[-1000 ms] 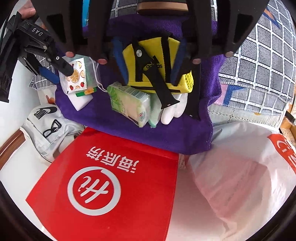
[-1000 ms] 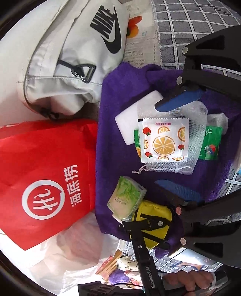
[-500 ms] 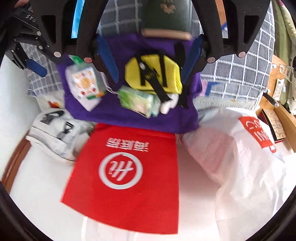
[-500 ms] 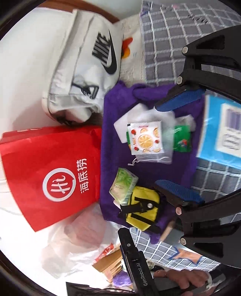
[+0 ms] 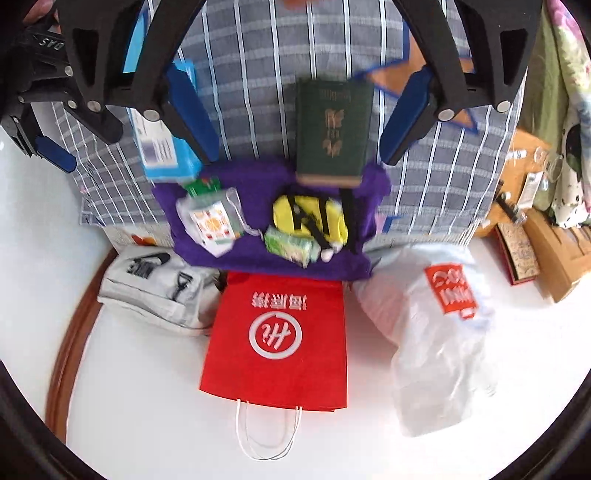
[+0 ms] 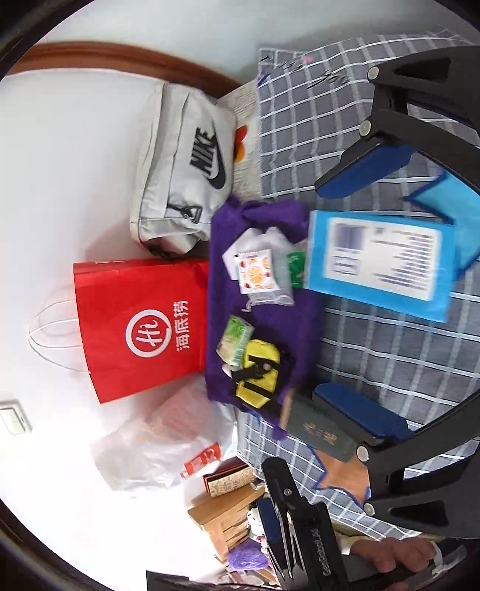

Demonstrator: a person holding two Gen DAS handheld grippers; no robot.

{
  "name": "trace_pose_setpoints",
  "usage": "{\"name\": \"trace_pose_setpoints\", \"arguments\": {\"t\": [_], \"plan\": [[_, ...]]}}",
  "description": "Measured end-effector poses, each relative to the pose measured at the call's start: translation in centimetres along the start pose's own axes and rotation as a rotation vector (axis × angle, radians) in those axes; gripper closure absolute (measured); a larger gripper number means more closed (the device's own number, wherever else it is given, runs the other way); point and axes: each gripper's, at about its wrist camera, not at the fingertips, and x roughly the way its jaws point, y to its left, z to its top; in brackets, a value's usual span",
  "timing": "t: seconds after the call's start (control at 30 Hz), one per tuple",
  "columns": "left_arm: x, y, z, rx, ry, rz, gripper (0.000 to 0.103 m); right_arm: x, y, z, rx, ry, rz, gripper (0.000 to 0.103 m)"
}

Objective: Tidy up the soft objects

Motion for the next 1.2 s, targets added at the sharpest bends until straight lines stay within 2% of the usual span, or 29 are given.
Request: {"name": "trace_pose_setpoints", "arguments": {"t": [0.07, 0.2, 0.4, 0.57, 0.67, 0.9, 1.0, 1.2], "plan": [[-2.0, -0.4, -1.5, 0.008, -0.014, 0.002, 0.003, -1.6, 0.2, -1.3, -0.007, -0.009, -0.025, 0.0], [-5.0, -1.2, -3.8, 0.025, -0.053, 0.043, 0.002, -4.4, -0.1, -3.4, 0.022, -0.02, -0.019, 0.0], [-8.8, -1.8, -6.9, 0.008, -0.075, -0.008, 0.002, -8.2, -0.2, -6.3, 0.018, -0.03, -0.031, 0.0], [-10.3, -2.7, -8.6, 0.014, -0.104, 0.049, 0.002, -11.0, -0.4, -8.4, 0.022, -0.05, -0.031, 0.0], [-11.2, -2.9, -9.4, 0.0, -0.108, 0.027, 0.002, -12.2, -0.6, -9.3, 0.026, -0.064, -0.052, 0.0], [-12.9, -3.7, -10.4, 0.02, -0.145, 0.043, 0.002, -14.0, -1.4, -10.3, 0.064, -0.086, -0.034, 0.0], [-13.1, -4.0, -10.7, 0.031, -0.153, 0.074, 0.002, -14.5, -1.3, -10.4, 0.061, -0.093, -0.035, 0.0], [-13.4, -4.1, -11.0, 0.03, -0.158, 0.072, 0.002, -15.0, -1.2, -10.9, 0.058, -0.093, -0.028, 0.0]]}}
